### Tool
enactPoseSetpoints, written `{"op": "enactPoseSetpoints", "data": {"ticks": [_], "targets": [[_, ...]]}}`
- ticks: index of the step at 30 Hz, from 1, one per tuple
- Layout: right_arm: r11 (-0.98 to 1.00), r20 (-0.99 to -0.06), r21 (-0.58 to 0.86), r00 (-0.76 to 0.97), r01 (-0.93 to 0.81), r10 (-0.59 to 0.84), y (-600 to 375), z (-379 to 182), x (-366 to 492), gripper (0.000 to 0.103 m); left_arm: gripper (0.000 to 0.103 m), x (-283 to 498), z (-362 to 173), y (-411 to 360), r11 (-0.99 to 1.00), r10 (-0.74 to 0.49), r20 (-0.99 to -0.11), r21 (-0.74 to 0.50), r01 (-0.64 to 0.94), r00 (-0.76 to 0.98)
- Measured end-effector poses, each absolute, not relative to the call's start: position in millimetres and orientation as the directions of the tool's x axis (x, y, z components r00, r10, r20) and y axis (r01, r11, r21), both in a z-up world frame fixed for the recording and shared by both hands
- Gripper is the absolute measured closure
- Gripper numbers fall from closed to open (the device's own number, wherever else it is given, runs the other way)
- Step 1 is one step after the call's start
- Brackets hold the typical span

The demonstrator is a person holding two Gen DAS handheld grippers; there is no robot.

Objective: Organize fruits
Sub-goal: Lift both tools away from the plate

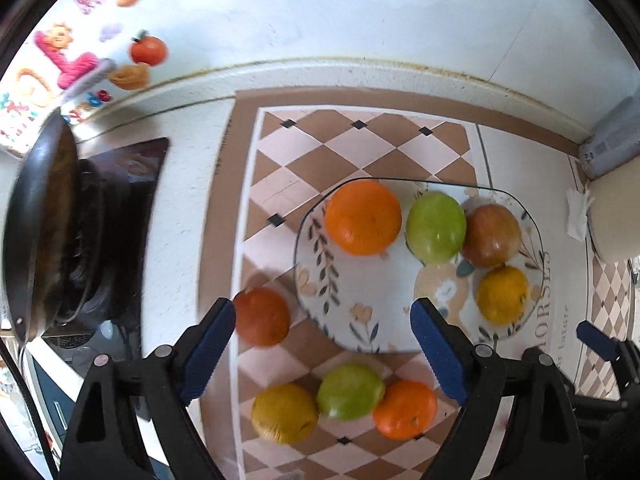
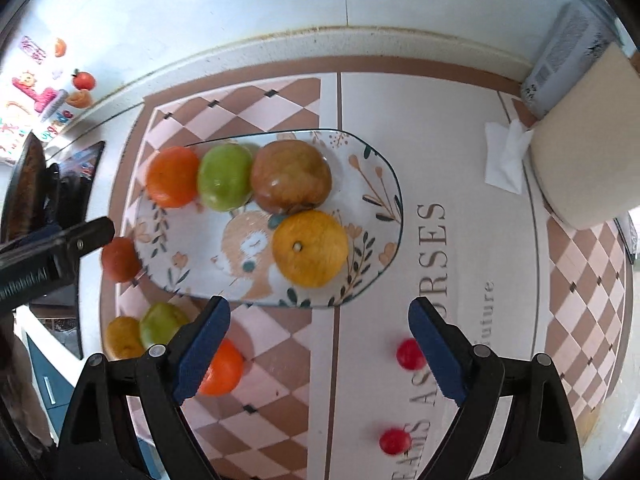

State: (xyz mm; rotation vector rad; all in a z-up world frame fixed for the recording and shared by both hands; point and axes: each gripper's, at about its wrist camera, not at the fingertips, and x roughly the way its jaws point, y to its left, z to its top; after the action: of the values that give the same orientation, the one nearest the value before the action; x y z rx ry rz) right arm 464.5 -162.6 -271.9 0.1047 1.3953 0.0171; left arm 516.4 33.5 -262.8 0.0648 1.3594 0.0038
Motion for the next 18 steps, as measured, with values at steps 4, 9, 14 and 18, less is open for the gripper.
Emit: {"op": "enactPoseSetpoints", "data": {"ticks": [4,9,14,18], "targets": [[0.997,-0.976,0.064,0.210,0.035,0.055,-155,-250,445,0.010,0.014,483,-237,36,0.999,0.020,-0.966,0.030,0.034,0.258],[0.997,-0.966,0.066,0.251,0.025,0.058,-150,-220,420,0.010,0.014,451,-209,35,0.999,-0.005,-0.953,0.009,0.045,0.301],[0.996,-0.954,0.082,0.291,0.031,0.069,-151,-193,397,0.010,0.014,427,-181,37,0.998,-0.023,-0.939,-0.004,0.055,0.342],[0.994,-0.943,0.096,0.325,0.044,0.077,-152,-173,379,0.010,0.014,410,-161,37,0.998,-0.038,-0.927,-0.013,0.068,0.372]]}}
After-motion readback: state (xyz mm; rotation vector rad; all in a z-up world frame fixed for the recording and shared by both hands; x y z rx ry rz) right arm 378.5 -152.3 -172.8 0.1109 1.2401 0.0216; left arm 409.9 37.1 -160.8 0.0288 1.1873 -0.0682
